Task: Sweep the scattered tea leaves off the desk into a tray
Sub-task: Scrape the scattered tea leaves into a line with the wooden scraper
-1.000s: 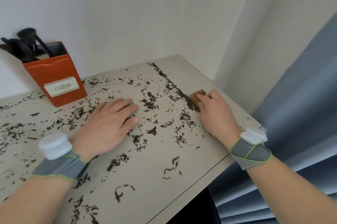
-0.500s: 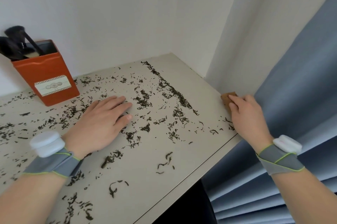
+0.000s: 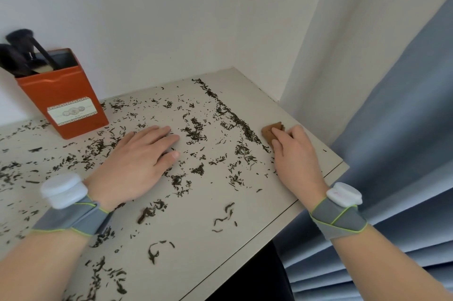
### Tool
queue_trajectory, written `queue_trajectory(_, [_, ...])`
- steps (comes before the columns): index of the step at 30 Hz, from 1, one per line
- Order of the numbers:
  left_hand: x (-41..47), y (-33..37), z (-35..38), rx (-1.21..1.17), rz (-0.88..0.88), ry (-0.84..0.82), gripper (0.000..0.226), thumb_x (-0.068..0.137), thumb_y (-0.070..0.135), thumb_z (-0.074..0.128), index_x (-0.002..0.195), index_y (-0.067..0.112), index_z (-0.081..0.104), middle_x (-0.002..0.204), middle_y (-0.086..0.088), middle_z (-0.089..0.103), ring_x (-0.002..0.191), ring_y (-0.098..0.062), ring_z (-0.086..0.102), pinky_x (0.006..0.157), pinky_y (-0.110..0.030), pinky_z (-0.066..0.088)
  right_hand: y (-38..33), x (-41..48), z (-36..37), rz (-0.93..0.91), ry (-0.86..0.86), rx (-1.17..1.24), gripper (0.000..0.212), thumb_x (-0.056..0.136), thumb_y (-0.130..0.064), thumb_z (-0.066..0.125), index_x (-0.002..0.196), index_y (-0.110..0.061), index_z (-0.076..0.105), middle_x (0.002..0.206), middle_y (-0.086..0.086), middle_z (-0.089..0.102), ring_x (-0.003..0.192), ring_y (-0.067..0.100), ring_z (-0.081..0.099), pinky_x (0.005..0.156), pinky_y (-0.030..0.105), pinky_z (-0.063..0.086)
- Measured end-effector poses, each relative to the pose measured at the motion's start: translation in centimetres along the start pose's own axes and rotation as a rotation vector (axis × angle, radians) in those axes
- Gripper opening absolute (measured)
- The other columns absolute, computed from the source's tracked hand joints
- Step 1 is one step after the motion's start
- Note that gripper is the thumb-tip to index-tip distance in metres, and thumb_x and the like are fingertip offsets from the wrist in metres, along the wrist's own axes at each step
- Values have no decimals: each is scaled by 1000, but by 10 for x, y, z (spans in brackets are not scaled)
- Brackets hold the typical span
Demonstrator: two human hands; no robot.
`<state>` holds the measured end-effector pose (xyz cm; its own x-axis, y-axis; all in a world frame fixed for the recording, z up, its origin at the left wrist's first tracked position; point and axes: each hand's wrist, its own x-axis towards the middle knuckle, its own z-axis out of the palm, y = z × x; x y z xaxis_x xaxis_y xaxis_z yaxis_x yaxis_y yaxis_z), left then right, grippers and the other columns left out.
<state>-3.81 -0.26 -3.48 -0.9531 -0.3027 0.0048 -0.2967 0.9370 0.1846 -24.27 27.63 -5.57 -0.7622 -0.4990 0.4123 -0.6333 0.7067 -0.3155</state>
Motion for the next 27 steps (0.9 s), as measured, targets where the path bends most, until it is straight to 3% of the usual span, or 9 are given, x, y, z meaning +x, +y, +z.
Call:
queue_trajectory(3, [0,0,0,1,0,5,65,101,65,13,160,41,25,170,16,14,158,-10,6,129,-44,5,-6,4,2,-10,-22,18,33,103,-19,53,133,-10,65,106,7,48,95,28,51,84,36,46])
queue_trajectory(8, [1,-1,1,0,2,5,66,100,66,12,160,42,25,170,16,15,158,-10,6,129,-44,5,7,8,-14,45,57,59,34,104,-22,50,135,-17,63,102,-3,45,86,13,39,76,22,28])
queue_trajectory(12, [2,-3,3,4,7,4,66,100,67,12,160,41,25,170,15,15,158,-11,7,129,-44,5,40,6,-37,144,117,16,36,104,-21,51,137,-15,63,109,4,52,96,25,53,84,20,29])
queue_trajectory(17, [3,-4,4,15,10,10,67,100,68,11,160,42,25,170,15,16,158,-12,9,128,-44,7,73,-6,-50,251,99,-25,36,103,-21,53,136,-11,64,114,14,55,101,33,57,94,36,43])
queue_trajectory(23, [2,-4,3,11,3,1,66,100,67,12,160,42,24,170,16,15,158,-11,8,129,-45,7,66,-14,-35,282,79,-54,35,103,-24,52,134,-13,65,106,11,50,90,32,55,88,41,48])
queue_trajectory(27, [2,-2,2,7,4,0,66,101,66,13,160,41,25,170,15,16,158,-11,8,129,-46,7,42,-11,-22,205,60,-45,31,103,-24,52,129,-15,67,99,4,44,81,24,47,77,33,41])
